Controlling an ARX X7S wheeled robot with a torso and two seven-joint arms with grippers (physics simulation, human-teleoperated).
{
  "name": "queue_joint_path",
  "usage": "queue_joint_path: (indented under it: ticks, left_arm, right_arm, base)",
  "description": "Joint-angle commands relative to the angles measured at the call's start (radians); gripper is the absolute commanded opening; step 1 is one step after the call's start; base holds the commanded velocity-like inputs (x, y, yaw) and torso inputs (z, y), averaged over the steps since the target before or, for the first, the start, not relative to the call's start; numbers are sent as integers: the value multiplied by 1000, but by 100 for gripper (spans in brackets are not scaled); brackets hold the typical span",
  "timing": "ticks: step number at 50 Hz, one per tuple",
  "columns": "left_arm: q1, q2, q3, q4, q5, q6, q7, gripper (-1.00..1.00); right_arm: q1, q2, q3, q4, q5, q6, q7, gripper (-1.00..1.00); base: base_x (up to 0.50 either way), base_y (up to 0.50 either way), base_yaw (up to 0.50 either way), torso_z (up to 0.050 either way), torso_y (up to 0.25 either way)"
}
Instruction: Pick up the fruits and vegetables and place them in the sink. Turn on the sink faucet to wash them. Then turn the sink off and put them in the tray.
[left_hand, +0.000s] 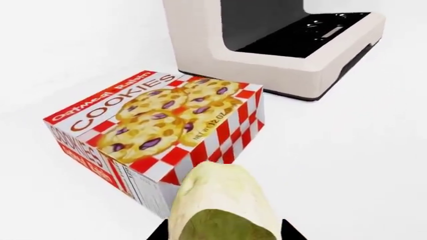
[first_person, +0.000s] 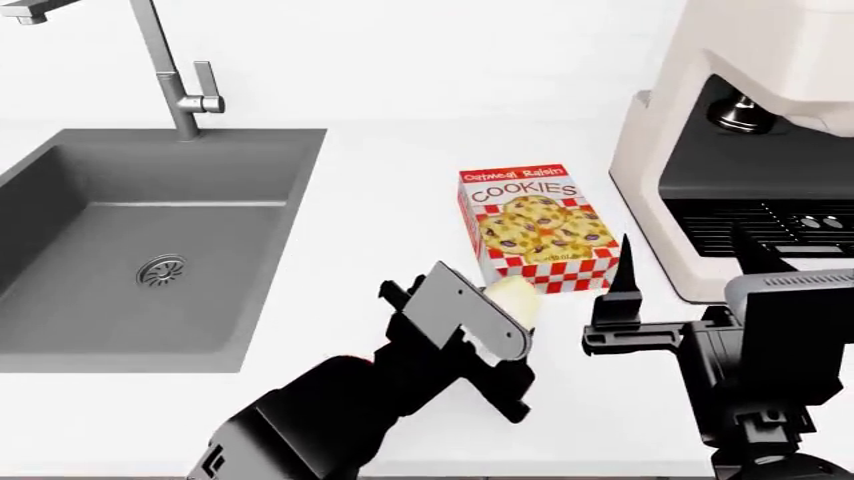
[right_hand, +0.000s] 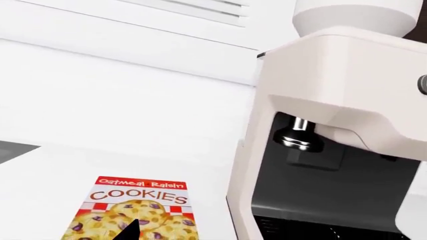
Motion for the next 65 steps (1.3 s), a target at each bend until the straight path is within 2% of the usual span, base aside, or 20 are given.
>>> queue_joint_path:
  ticks: [1, 6, 12, 16, 20, 25, 30, 37, 49, 65]
  left_arm:
    - [10, -34, -66, 310, -70, -115, -58, -100]
    - [5, -41, -172, 518, -150, -221, -102, -100]
    - [-55, -20, -409, 648, -268, -344, -142, -100]
    - [-100, -21, -553, 689, -328, -413, -165, -100]
    - [-148, -25, -705, 742, -401, -496, -192, -100]
    - [-168, -50, -825, 786, -464, -538, -224, -100]
    - [-183, -128, -917, 790, -648, -516, -361, -100]
    - [-145, -194, -942, 783, -729, -454, -437, -100]
    - [-71, -230, -915, 762, -680, -368, -424, -100]
    - [-21, -252, -888, 734, -640, -301, -408, -100]
  right_arm:
    - [5, 1, 3, -6, 10, 14, 7, 100]
    - [39, 0, 8, -29, 24, 91, 23, 100]
    - [118, 23, -5, -110, 90, 289, 22, 100]
    - [195, 91, 20, -118, 365, 386, 174, 100]
    - [259, 107, 51, -116, 577, 464, 272, 100]
    - [329, 85, 46, -108, 759, 563, 316, 100]
    - [374, 74, -29, -62, 799, 568, 335, 100]
    - [408, 57, -203, 7, 753, 507, 286, 100]
    - [445, 17, -451, 139, 649, 368, 151, 100]
    - [412, -22, -547, 255, 585, 229, 64, 100]
  base:
    - [0, 0, 0, 0, 0]
    - [0, 0, 0, 0, 0]
    - [0, 0, 0, 0, 0]
    - [0, 0, 0, 0, 0]
    - [0, 0, 0, 0, 0]
    - [0, 0, 0, 0, 0]
    - [0, 0, 0, 0, 0]
    - [0, 0, 0, 0, 0]
    - [0, 0, 0, 0, 1]
    - [0, 0, 0, 0, 1]
